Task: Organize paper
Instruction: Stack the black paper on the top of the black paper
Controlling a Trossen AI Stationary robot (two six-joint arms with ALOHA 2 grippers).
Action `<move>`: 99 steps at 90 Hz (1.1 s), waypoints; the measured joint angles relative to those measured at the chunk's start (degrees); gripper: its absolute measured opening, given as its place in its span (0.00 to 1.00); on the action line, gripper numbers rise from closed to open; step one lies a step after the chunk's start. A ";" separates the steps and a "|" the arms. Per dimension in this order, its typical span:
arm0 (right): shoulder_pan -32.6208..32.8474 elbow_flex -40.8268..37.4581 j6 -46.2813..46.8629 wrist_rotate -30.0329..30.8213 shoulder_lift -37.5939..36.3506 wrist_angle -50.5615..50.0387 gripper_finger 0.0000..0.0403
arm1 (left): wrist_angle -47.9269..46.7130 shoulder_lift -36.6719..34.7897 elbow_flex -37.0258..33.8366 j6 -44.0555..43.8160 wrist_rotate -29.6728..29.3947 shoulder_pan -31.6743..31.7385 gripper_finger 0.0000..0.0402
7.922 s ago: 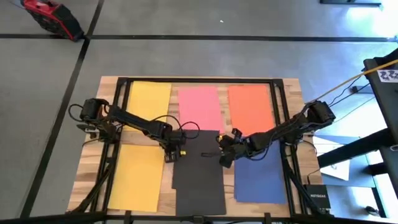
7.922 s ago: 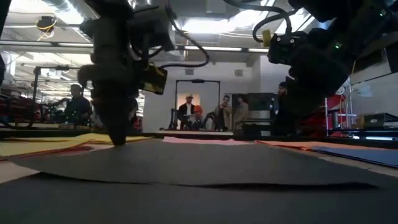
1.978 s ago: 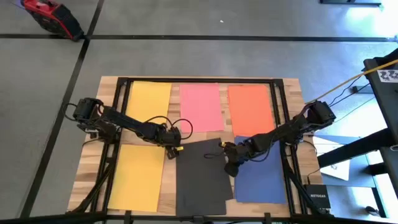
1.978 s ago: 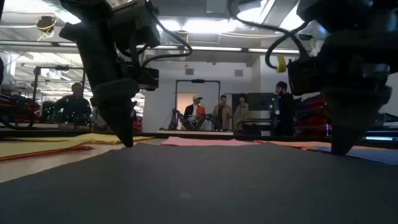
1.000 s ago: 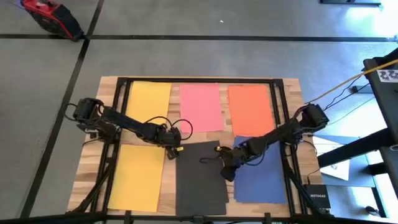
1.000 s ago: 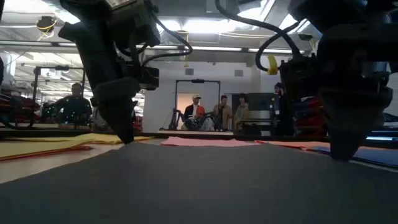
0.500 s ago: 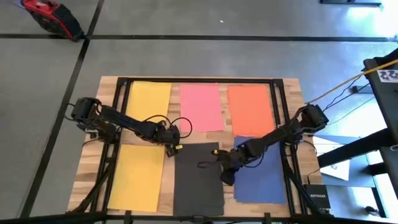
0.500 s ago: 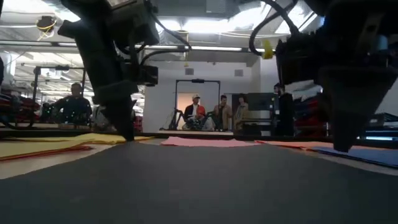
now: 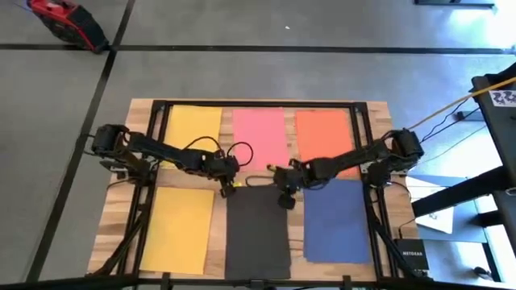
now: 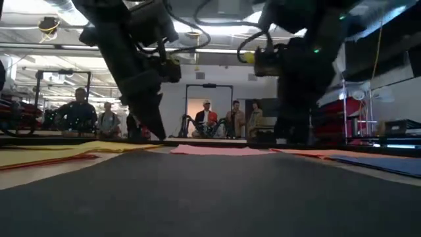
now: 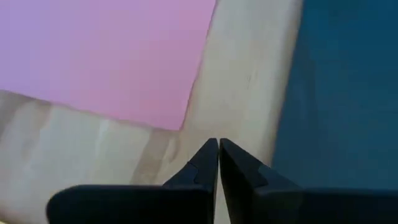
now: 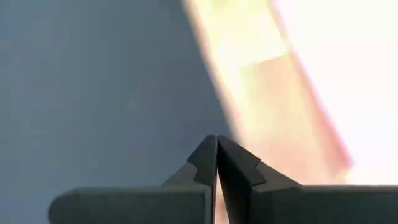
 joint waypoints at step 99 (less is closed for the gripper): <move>-1.06 0.11 -1.54 -4.18 8.41 5.63 0.00 | 1.10 4.50 -0.05 -7.91 0.98 -6.39 0.00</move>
